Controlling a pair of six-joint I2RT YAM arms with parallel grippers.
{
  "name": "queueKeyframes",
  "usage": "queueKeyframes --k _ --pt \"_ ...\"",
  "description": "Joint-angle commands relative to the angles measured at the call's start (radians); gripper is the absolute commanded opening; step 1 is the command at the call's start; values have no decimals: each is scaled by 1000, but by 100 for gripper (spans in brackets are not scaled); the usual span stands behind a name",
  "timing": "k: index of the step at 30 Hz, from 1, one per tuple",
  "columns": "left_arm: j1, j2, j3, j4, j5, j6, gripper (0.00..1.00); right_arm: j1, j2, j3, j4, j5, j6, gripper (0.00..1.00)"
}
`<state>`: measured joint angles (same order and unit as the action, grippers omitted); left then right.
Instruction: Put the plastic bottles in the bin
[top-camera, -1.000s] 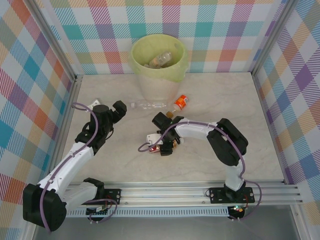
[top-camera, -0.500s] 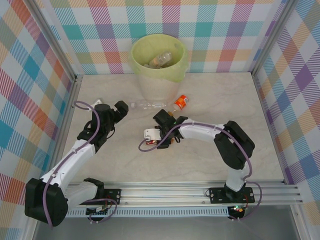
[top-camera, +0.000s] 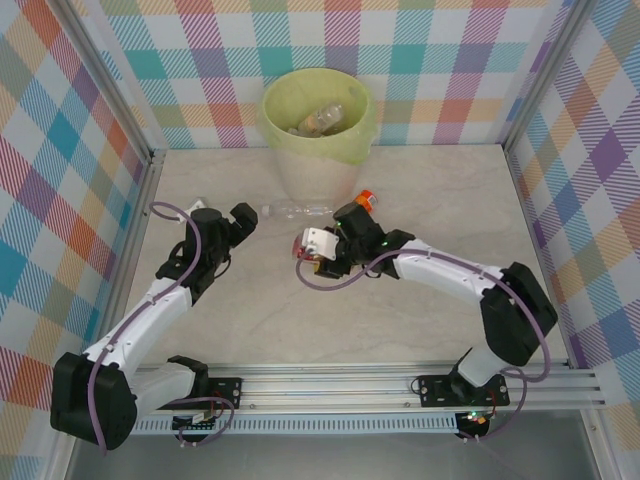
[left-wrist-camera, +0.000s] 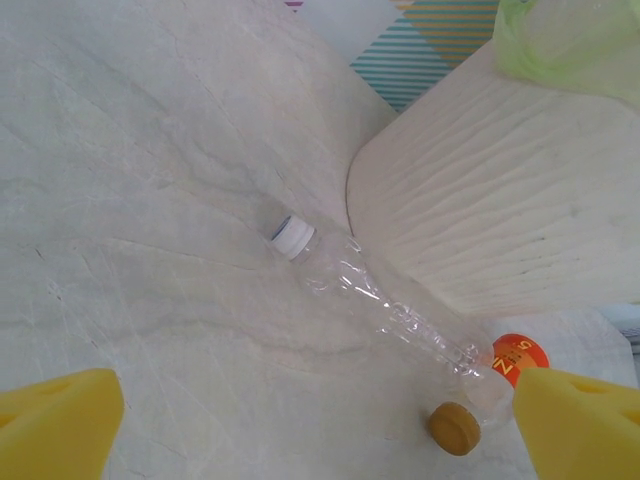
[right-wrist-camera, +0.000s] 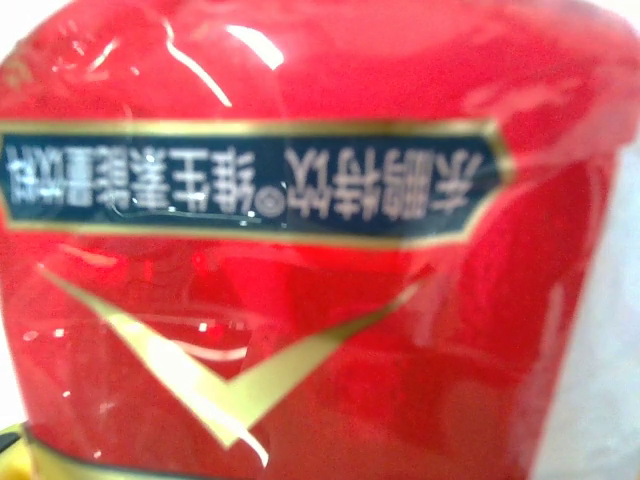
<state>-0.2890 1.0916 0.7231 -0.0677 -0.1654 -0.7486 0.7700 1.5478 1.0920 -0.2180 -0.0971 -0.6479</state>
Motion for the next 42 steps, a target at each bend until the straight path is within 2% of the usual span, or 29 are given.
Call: queueKeyframes --k 1,11,14,19,29,34,42 --pt "14 7 -15 38 11 -17 100 -53 -89 -2 90 -116 191 43" --pt "16 35 -16 57 49 -39 100 -193 -125 103 261 -223 538 42" --pt "17 40 -16 51 56 -41 100 -246 -100 177 310 -251 675 41" --pt "19 39 -19 37 62 -40 100 -302 -13 338 348 -301 794 42" --pt "22 31 -25 16 75 -46 100 -324 283 747 417 -215 859 43" --pt "27 11 -30 -4 67 -45 100 -325 445 975 397 -162 858 44" --pt "34 -15 -51 -12 54 -50 100 -326 721 1371 127 5 777 48"
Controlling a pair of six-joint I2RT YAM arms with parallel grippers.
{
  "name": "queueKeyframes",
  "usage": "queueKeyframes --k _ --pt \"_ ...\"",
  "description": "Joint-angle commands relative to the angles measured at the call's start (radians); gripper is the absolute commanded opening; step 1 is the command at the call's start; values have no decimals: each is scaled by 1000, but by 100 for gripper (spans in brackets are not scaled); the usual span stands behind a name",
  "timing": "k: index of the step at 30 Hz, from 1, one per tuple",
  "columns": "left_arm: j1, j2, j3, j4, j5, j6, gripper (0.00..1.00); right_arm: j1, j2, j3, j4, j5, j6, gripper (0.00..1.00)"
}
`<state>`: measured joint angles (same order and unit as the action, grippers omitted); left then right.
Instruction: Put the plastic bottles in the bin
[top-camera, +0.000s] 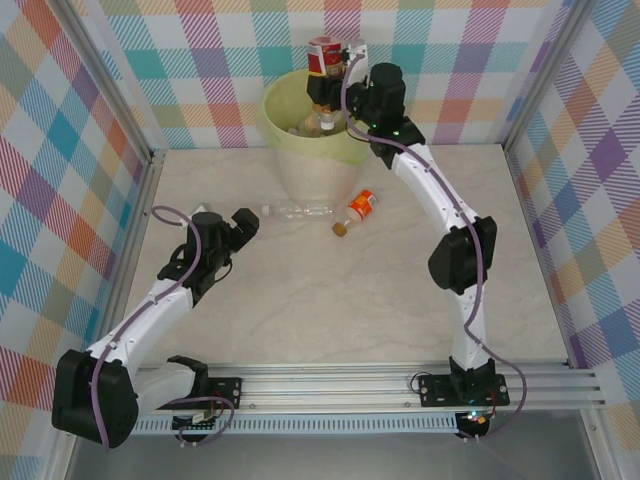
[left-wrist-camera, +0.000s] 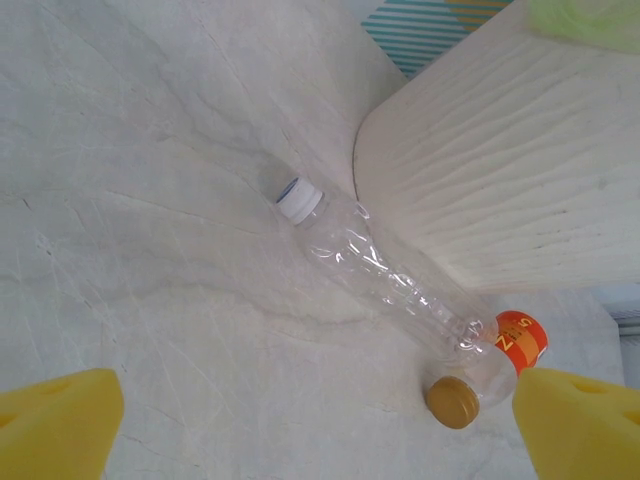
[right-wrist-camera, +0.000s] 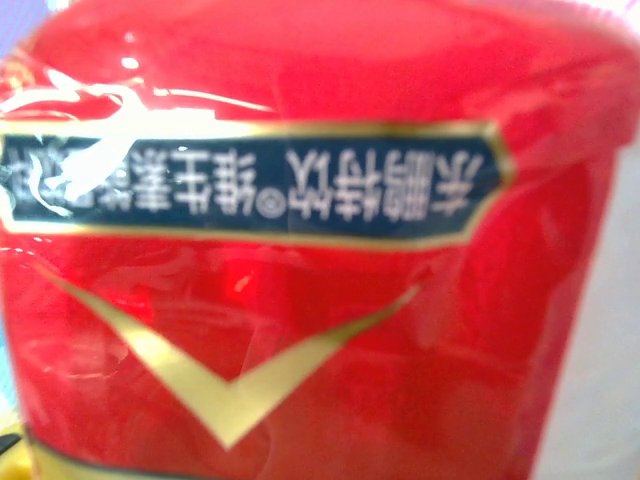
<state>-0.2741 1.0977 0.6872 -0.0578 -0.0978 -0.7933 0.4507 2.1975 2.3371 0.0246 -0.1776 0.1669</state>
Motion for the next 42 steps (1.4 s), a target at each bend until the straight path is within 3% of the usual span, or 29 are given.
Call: queueKeyframes --k 1,4,7,11,20,25,33,42 --pt "19 -21 -15 -22 -11 -6 100 -6 109 188 -162 97 -44 50" --pt "21 -15 -15 -16 -9 -6 100 -4 264 441 -321 100 -30 60" --pt "20 -9 -11 -13 -1 -9 100 -4 319 534 -358 45 35 73" --pt "21 -3 -11 -13 2 -9 100 -1 243 476 -352 -69 44 90" --pt "20 52 -10 12 48 -40 100 -1 6 245 -366 -91 -13 99" --pt "21 110 22 -5 81 -58 100 -1 -134 55 -354 -97 -13 100" --pt "15 231 105 -45 127 -84 100 -1 -512 -560 -38 -84 -63 100" --pt "-19 300 133 -14 112 -173 100 -1 -868 -1064 38 99 -99 100"
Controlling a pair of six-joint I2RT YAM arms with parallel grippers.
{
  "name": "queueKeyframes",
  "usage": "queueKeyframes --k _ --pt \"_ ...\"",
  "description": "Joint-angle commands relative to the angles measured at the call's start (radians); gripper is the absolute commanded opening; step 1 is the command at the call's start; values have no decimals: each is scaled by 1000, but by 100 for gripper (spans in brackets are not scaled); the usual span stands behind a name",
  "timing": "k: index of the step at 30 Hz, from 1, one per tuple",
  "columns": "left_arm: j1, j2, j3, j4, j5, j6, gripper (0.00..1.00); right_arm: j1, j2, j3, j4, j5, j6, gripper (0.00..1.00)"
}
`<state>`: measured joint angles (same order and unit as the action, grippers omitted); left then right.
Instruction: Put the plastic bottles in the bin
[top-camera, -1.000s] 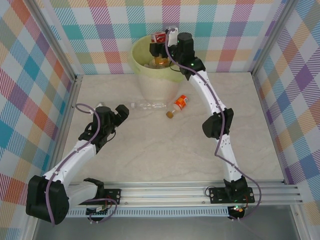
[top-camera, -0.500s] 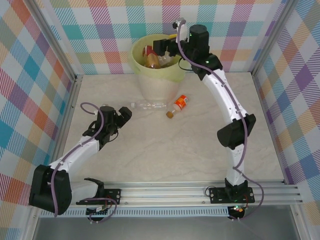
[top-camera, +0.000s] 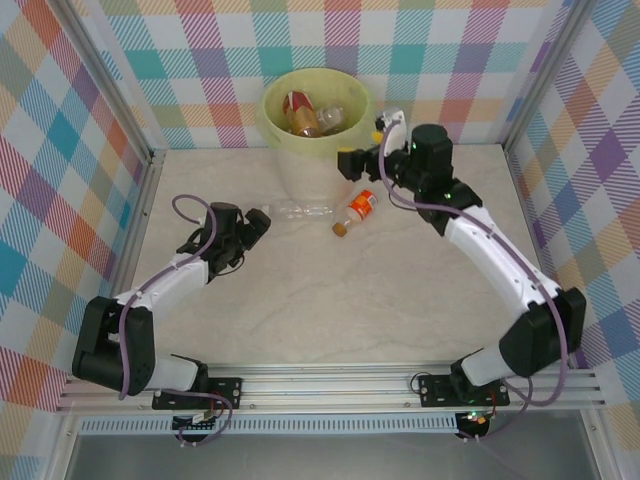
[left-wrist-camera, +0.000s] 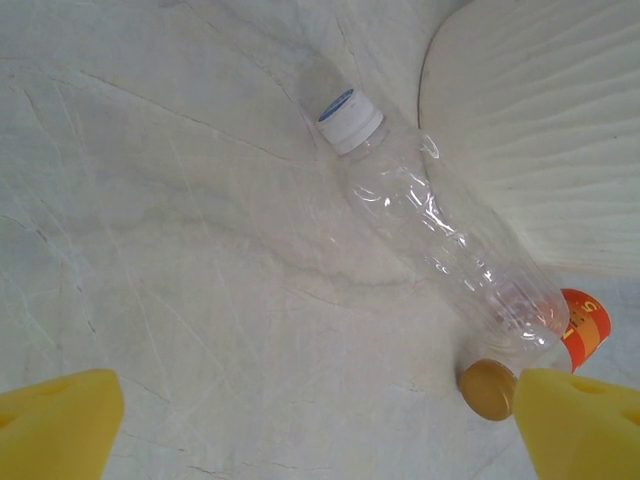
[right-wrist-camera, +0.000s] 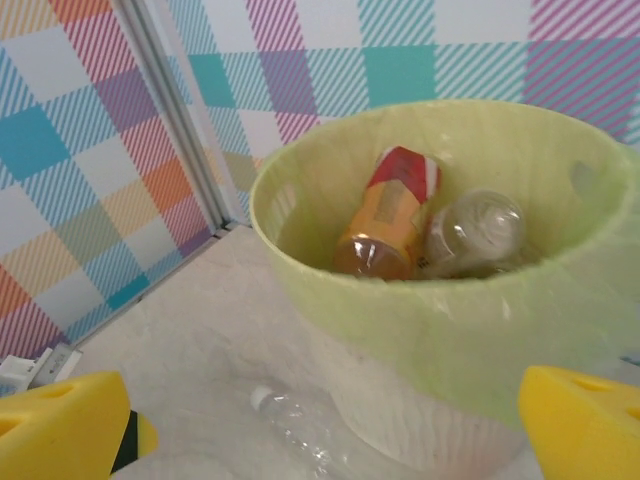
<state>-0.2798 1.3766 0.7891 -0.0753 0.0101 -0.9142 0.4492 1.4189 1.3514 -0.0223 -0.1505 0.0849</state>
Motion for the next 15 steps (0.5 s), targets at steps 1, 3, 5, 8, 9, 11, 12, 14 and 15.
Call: queueKeyframes --k 1,3,5,8,9,11,12,14,15 --pt "-21 33 34 13 8 -66 100 0 -127 -127 85 82 -12 100" --pt "-35 57 42 23 9 -93 100 0 -187 -224 93 94 2 100" --pt "-46 84 58 32 11 -119 100 0 -245 -328 113 129 34 100" --pt "-59 131 85 49 28 -160 100 0 -326 -442 103 193 67 100" --pt "-64 148 97 52 33 -171 100 0 -352 -473 90 213 74 100" --pt "-75 181 119 59 43 -196 100 0 -399 -527 63 262 102 100" --pt "-80 199 131 63 46 -210 100 0 -421 -557 57 287 117 100" --pt "-88 236 152 75 54 -248 100 0 -460 -607 53 325 133 100" --pt "-90 258 159 91 66 -275 100 0 -479 -630 54 343 139 100"
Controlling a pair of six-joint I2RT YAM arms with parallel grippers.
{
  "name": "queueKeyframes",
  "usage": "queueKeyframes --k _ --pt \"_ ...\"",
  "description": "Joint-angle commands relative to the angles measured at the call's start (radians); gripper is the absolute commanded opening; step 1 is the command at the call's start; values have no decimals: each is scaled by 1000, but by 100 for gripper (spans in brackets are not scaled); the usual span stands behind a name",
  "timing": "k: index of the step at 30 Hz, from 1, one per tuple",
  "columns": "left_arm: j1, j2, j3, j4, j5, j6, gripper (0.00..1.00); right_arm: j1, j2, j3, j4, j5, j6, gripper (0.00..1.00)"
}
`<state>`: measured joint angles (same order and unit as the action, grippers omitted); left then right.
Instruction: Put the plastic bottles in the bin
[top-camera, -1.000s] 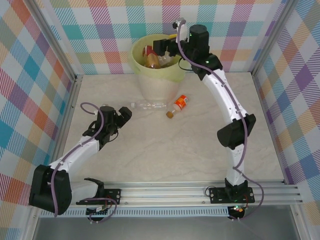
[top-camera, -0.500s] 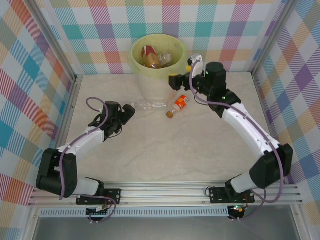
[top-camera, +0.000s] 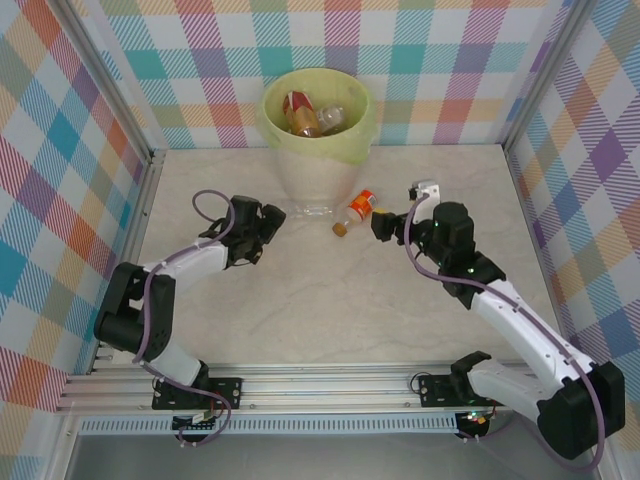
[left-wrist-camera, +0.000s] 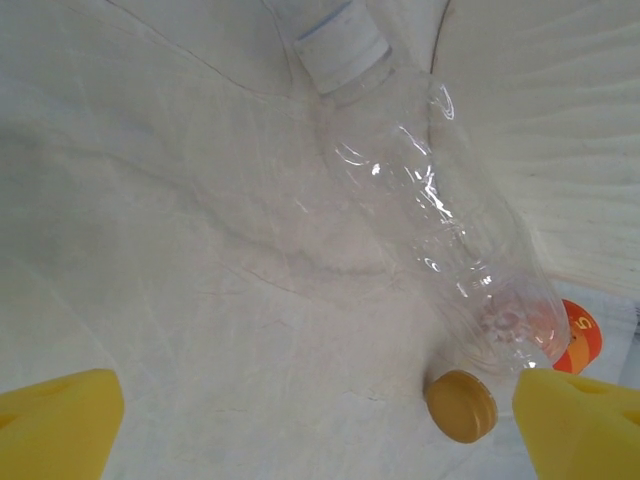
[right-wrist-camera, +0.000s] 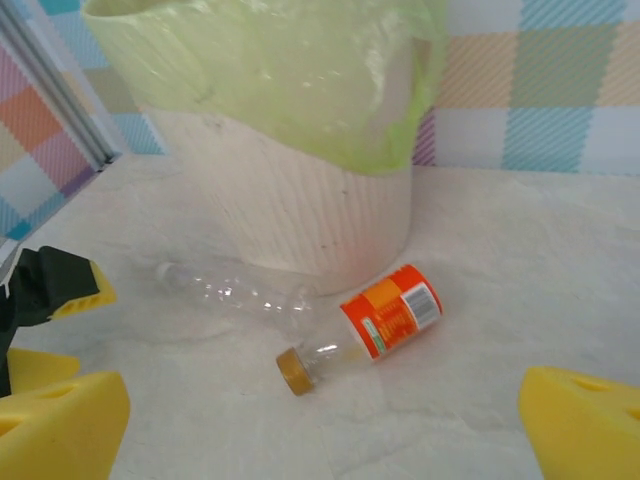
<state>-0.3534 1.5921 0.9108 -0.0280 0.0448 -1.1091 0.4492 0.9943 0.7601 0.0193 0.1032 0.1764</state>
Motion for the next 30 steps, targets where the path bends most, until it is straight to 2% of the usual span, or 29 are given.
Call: queueKeyframes --k 1,4,7,11,14,23,26,30 --pt "-16 65 46 70 52 -106 100 0 -71 -59 13 106 55 100" --pt "-26 134 85 112 99 -162 100 -1 -106 -89 6 135 54 100" --pt "-34 197 144 114 96 -193 100 0 -121 -94 -5 161 50 100" --pt "-35 257 204 118 14 -229 100 -1 -128 -91 -18 175 46 100" --pt "-30 297 210 160 -45 -303 97 0 -132 -91 -32 180 51 100" --pt "-12 406 288 182 -97 -393 93 0 -151 -78 -106 202 35 100" --pt "-6 426 306 186 -125 -393 88 0 -163 -81 -112 207 34 100" --pt "7 467 341 180 -105 -376 78 0 -171 -81 -119 214 28 100"
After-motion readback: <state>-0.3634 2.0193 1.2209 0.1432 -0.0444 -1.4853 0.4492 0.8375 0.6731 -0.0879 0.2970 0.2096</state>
